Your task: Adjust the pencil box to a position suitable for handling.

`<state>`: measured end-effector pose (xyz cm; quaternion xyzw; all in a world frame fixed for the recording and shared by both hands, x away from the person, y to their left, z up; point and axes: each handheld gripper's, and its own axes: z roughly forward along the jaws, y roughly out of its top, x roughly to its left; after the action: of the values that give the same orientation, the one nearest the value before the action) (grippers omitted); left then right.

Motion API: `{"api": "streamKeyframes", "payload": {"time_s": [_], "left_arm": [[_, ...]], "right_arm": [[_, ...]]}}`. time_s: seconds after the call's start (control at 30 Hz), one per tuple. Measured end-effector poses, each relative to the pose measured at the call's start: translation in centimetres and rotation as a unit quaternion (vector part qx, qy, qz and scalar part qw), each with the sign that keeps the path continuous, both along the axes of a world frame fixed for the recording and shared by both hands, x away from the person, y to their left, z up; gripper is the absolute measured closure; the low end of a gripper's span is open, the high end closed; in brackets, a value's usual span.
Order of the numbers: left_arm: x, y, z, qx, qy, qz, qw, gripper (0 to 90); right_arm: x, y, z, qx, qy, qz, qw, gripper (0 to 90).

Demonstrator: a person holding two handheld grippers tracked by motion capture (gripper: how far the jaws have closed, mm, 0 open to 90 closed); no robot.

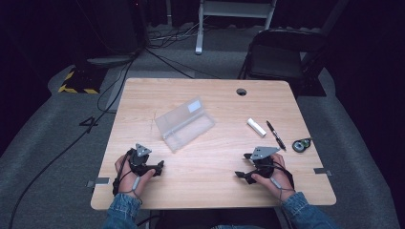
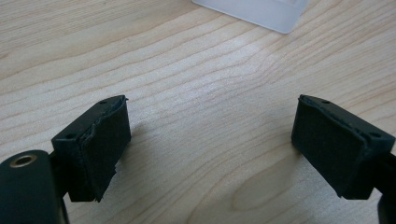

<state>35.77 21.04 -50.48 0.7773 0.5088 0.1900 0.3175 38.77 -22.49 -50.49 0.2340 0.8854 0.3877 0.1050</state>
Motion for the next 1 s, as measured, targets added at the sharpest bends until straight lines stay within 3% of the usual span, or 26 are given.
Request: {"api": "streamKeyframes", "payload": {"time_s": [0.13,0.23,0.4,0.67,0.77,1.0], "left_arm": [[0.0,0.3,0.1,-0.004,-0.001,0.004,1.0000,18.3],[0.3,0.6,0.6,-0.029,0.006,0.009,0.9995,20.5],[0.5,0.5,1.5,-0.051,0.002,0.004,0.9987,20.5],[1.8,-0.3,2.9,-0.059,-0.016,0.016,0.9980,21.9],[2.3,-0.7,3.3,-0.044,-0.023,0.011,0.9987,22.0],[3.8,-1.0,3.6,-0.051,-0.019,0.022,0.9983,23.0]], "right_arm": [[0.0,0.0,0.0,0.000,-0.001,0.001,1.0000,16.4],[0.1,0.0,0.0,0.001,-0.001,0.003,1.0000,16.4],[0.1,0.0,0.0,0.000,-0.001,0.005,1.0000,16.4],[0.1,0.0,0.0,0.001,-0.001,0.008,1.0000,16.4],[0.1,0.0,0.0,0.002,0.000,0.007,1.0000,16.4],[0.1,0.0,0.0,0.002,0.000,0.007,1.0000,16.4]]}}
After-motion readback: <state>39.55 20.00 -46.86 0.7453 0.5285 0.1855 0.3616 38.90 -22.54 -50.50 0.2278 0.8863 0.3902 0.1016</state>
